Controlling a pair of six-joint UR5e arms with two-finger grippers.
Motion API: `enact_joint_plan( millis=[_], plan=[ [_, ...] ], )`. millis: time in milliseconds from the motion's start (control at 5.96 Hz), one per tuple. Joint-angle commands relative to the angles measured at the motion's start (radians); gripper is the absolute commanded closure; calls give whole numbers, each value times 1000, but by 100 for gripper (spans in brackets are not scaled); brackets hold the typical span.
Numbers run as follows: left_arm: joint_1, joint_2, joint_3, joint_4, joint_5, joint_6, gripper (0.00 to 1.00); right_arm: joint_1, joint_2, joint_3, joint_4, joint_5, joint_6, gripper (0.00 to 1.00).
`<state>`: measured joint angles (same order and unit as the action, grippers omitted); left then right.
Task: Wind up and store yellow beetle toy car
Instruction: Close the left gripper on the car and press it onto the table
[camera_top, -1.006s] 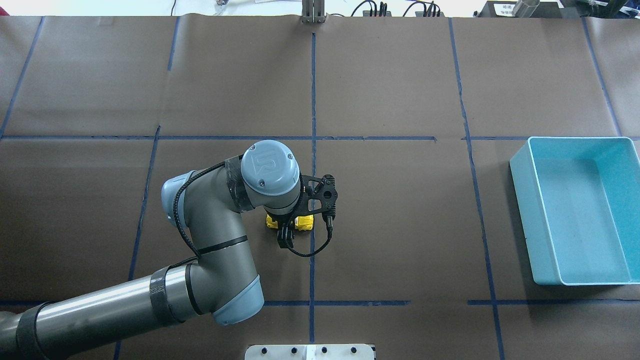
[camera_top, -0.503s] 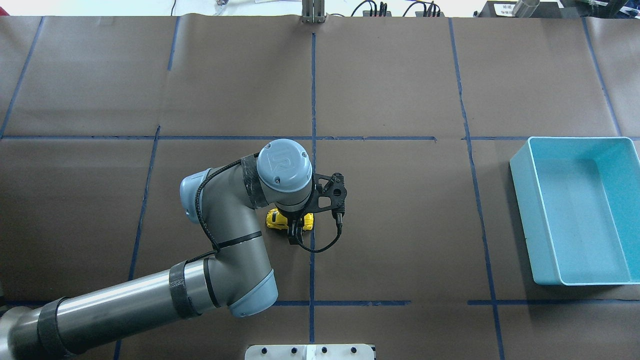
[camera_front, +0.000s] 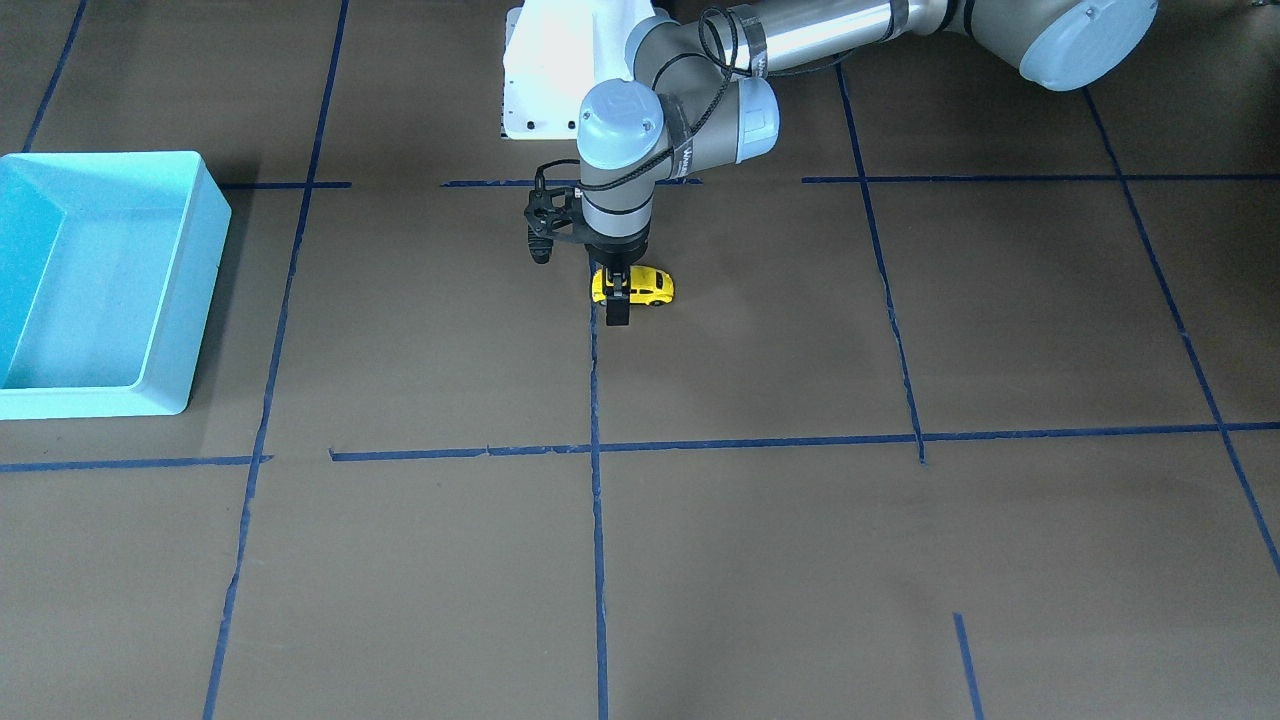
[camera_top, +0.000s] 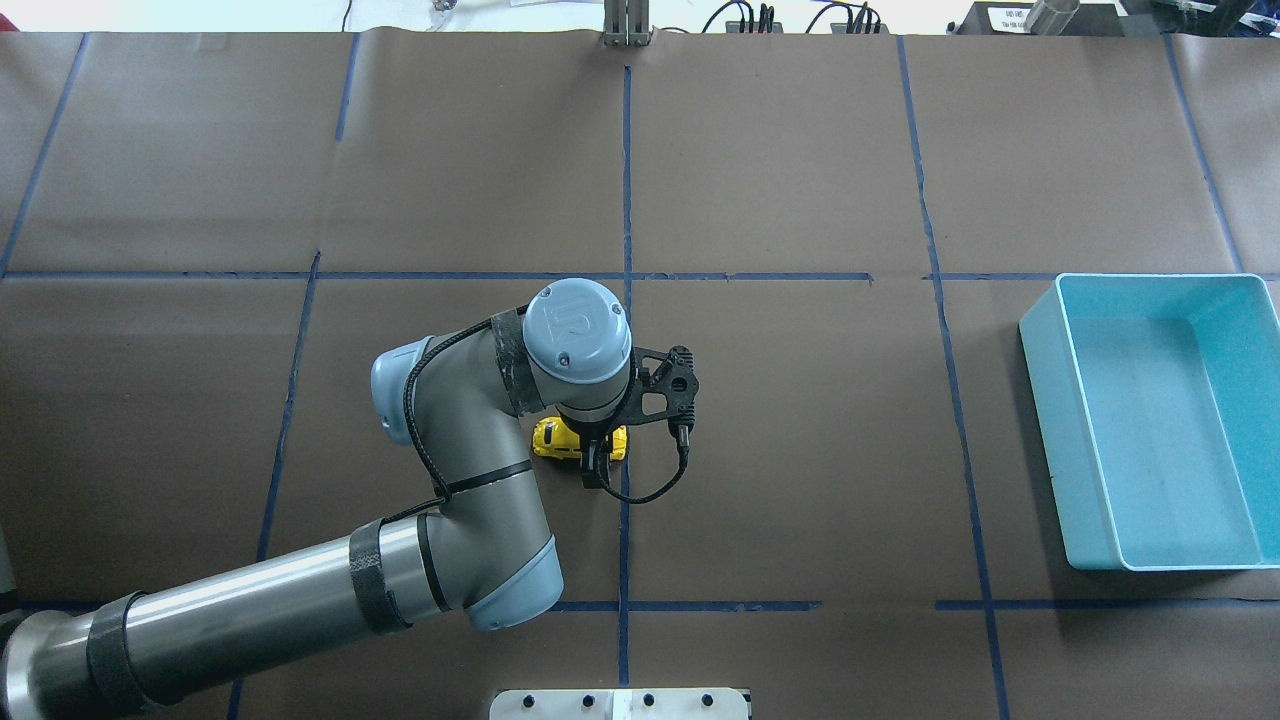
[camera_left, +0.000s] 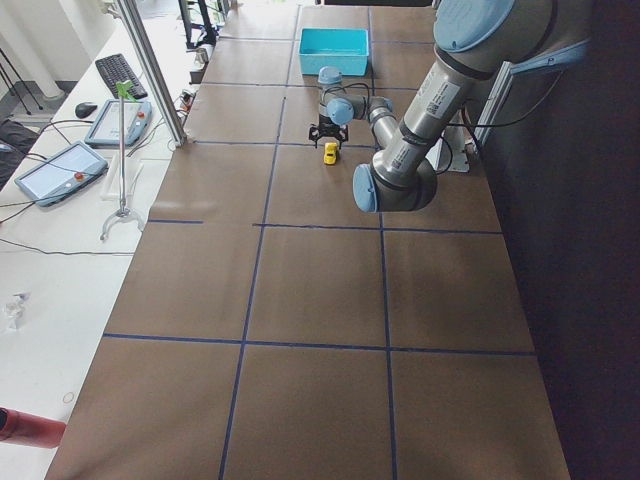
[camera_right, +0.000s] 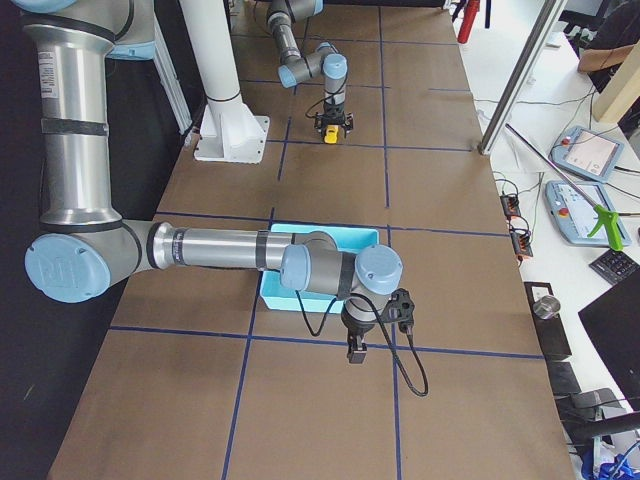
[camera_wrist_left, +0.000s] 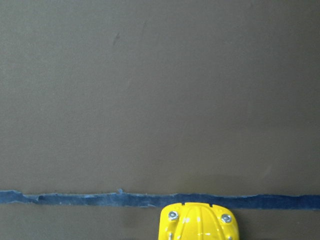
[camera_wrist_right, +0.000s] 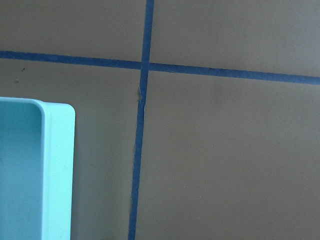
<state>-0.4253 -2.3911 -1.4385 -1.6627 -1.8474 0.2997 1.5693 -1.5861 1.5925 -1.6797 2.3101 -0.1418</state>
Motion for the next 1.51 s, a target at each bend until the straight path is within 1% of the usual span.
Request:
enact_joint_plan(
  millis=[0, 335, 503, 671, 839, 1006, 1174, 1342],
  plan=[
    [2, -2, 1, 0, -1, 7, 14, 0, 0, 0, 0, 0, 1, 0],
    [3, 0, 1, 1, -47, 7, 30, 0, 0, -6, 0, 0, 1, 0],
    [3, 0, 0, 1, -49, 7, 39, 0, 0, -6, 0, 0, 1, 0],
    [2, 4, -6, 0, -49, 7, 67, 0, 0, -6, 0, 0, 1, 0],
    [-4, 9, -11, 0, -82, 6, 91, 0, 0, -6, 0, -1, 1, 0],
    [-6, 9, -17, 0, -88, 6, 96, 0, 0, -6, 0, -1, 1, 0],
    [-12, 10, -32, -8, -87, 7, 98, 0, 0, -8, 0, -1, 1, 0],
    [-13, 42, -45, -102, -85, 1, 99, 0, 2, -14, 2, -1, 2, 0]
  ],
)
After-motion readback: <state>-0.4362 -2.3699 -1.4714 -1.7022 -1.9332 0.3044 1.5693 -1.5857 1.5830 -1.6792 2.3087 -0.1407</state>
